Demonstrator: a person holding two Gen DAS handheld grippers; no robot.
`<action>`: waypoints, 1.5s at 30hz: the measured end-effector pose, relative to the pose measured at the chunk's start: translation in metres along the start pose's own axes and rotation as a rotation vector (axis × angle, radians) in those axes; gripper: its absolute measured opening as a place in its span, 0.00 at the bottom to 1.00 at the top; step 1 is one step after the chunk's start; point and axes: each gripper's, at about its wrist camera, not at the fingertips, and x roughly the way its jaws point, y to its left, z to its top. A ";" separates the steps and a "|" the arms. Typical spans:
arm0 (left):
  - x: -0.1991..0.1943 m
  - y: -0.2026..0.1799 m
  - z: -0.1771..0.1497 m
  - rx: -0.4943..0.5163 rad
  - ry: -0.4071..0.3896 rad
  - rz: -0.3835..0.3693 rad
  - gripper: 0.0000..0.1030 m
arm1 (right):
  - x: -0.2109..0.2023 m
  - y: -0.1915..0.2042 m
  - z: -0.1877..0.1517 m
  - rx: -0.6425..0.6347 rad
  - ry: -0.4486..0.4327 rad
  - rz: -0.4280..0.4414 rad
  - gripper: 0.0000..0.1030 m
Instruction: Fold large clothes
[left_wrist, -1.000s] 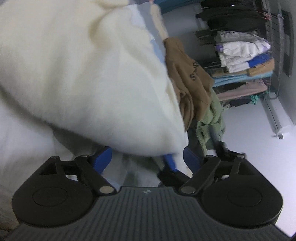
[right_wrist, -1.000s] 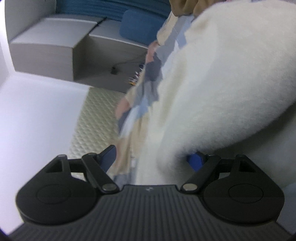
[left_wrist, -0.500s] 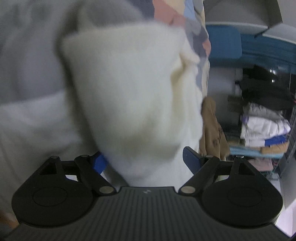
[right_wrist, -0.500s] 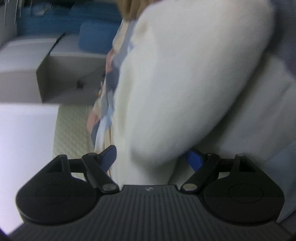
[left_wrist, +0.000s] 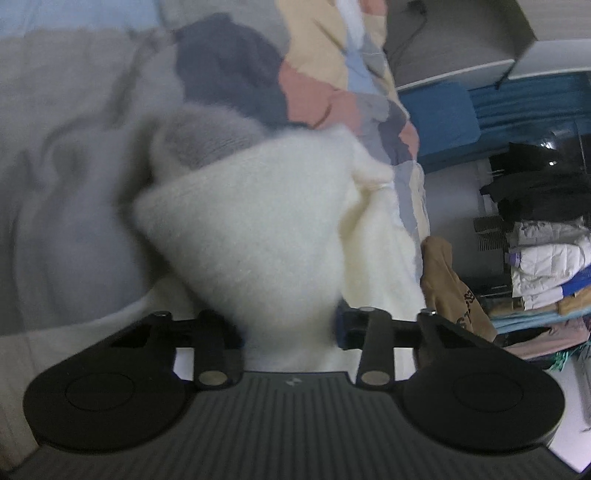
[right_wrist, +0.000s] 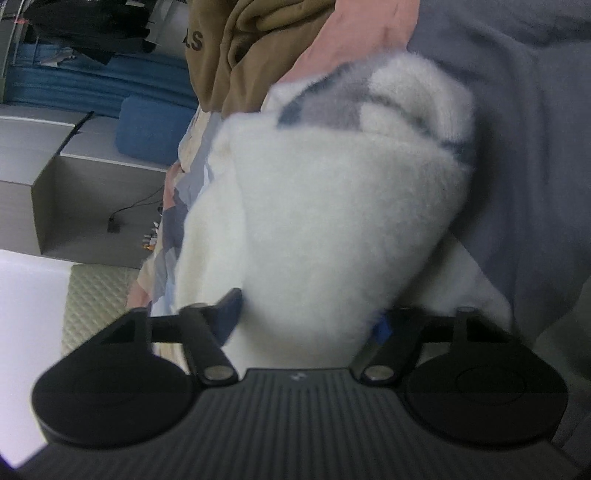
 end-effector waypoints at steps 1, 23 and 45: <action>-0.002 -0.002 0.001 0.009 -0.009 -0.003 0.38 | -0.003 0.001 0.000 -0.021 -0.004 -0.002 0.53; -0.130 0.001 -0.005 0.119 0.010 -0.192 0.40 | -0.106 0.049 -0.014 -0.334 -0.083 0.125 0.35; -0.079 -0.069 0.025 0.304 0.045 -0.225 0.73 | -0.070 0.097 0.017 -0.478 -0.074 0.161 0.67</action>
